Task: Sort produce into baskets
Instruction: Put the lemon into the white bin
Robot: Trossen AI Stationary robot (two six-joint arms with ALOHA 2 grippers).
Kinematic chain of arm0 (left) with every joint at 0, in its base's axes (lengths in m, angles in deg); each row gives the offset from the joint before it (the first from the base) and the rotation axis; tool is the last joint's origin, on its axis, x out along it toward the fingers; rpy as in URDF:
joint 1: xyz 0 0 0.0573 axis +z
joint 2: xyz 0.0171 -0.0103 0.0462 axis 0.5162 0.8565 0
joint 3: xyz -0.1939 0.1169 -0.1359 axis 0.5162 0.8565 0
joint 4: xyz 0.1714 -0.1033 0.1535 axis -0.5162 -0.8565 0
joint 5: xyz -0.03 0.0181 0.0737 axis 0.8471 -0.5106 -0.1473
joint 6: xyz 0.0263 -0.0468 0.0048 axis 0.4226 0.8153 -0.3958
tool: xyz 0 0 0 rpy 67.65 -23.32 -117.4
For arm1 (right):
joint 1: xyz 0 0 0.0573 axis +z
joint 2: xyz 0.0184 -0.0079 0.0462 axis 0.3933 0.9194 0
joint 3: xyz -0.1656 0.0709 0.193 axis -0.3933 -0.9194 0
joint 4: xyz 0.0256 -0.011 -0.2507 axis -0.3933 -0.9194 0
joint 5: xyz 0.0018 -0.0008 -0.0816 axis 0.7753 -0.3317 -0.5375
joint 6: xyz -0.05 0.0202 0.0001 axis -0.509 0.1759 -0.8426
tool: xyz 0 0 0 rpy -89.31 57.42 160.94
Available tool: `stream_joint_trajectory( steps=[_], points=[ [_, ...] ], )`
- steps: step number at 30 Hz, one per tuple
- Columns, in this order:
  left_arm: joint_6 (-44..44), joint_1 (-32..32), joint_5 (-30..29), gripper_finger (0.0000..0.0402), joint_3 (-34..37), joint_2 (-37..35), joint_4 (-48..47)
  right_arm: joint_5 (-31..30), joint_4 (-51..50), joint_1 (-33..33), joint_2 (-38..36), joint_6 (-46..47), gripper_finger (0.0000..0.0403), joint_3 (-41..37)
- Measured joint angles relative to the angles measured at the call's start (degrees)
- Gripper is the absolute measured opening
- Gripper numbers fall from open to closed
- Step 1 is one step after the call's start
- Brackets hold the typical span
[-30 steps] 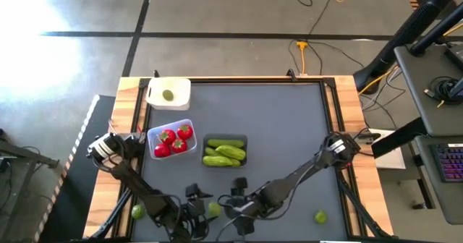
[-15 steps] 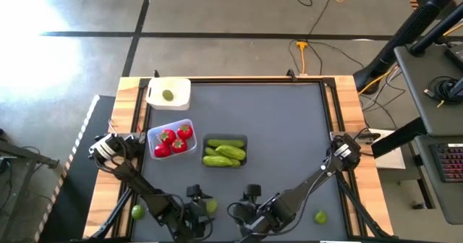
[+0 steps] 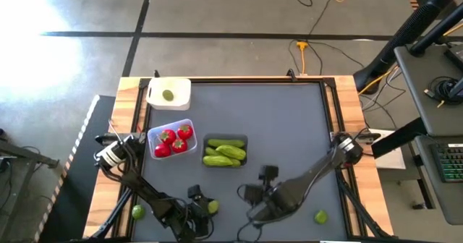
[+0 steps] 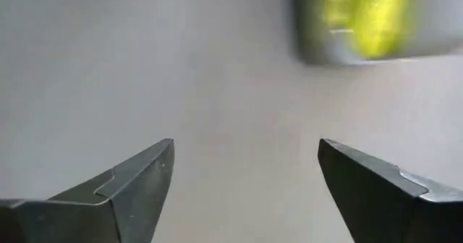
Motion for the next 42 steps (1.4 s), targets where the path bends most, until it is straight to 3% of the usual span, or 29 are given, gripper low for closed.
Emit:
stream_joint_trajectory(
  steps=[4,10,13,15,18,22,27,31,36,39,42],
  points=[
    [-0.3,0.1,-1.8,0.0147,0.1,0.0,1.6,-1.5,-1.0,-0.4,-3.7,-2.0,0.0302,-2.1],
    [6.8,0.3,-0.9,0.0147,0.4,-6.3,-4.6,-5.0,-13.9,-2.2,-10.6,-4.7,0.0270,-5.9],
    [10.1,0.3,-1.0,0.0159,0.4,-12.3,-7.2,-7.1,-12.9,-4.9,-15.9,-4.7,0.0255,-7.7],
    [10.5,1.0,-0.9,0.0166,0.4,-17.1,-8.3,-3.1,-10.8,-6.6,-18.6,-4.0,0.0247,-8.1],
    [11.3,3.0,-0.8,0.0162,0.3,-24.7,-10.4,10.0,-11.4,-8.4,-22.5,0.4,0.0235,-8.5],
    [11.3,7.5,-0.7,0.0156,0.3,-33.5,-17.9,12.3,-9.7,-6.7,-27.4,4.8,0.0221,-10.2],
    [8.3,19.8,5.3,0.0155,0.3,-42.1,-29.6,12.2,-8.9,-2.2,-30.9,12.0,0.0209,-12.8],
    [6.6,31.7,7.3,0.0155,0.3,-46.4,-38.4,7.5,-8.7,1.7,-31.5,15.6,0.0203,-13.9],
    [5.6,50.2,14.3,0.0155,0.3,-48.9,-45.4,11.8,-11.4,1.7,-32.4,9.3,0.0193,-12.6],
    [-3.5,63.5,19.9,0.0155,0.4,-48.5,-45.8,9.1,-13.2,0.0,-34.5,2.2,0.0183,-12.1],
    [-8.5,74.9,21.0,0.0155,1.6,-46.6,-46.2,4.1,-13.3,-3.4,-35.9,-2.3,0.0173,-12.1]
  ],
)
